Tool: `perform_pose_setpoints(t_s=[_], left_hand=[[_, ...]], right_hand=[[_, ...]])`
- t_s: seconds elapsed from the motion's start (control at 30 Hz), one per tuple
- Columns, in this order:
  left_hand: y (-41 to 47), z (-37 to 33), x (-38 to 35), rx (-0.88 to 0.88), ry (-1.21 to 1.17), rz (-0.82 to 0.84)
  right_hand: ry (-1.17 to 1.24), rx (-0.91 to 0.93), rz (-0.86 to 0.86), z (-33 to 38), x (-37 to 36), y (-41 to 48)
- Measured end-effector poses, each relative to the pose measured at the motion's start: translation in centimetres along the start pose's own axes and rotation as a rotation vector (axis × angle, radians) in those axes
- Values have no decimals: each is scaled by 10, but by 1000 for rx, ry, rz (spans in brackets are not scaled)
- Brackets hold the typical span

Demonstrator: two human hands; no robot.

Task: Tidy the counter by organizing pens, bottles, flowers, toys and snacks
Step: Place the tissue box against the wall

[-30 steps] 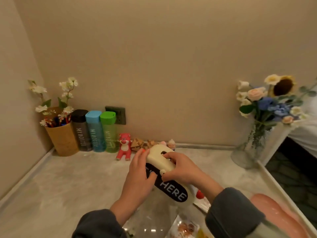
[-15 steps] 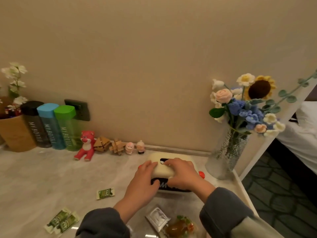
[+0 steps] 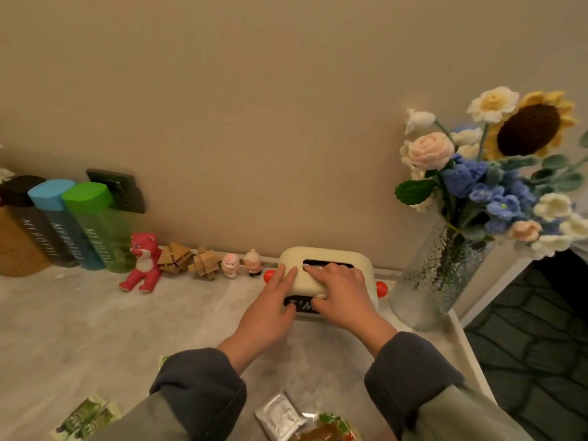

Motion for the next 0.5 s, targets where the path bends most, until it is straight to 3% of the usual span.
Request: perform_pose_setpoints(t_s=[0.4, 0.5], left_hand=[[15, 1, -2, 19, -66, 47], [10, -4, 0, 32, -110, 33]], right_hand=[[25, -5, -29, -9, 1, 10], [131, -10, -45, -8, 7, 6]])
Point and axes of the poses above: each hand's wrist, its own y-axis towards the middle knuckle, its own x-axis out of the back of the hand, z = x × y, the point moved 6 cm from there along y, towards the middle knuckle, and after that the axes turned 14 degrees about z, right-handed, at the moved point
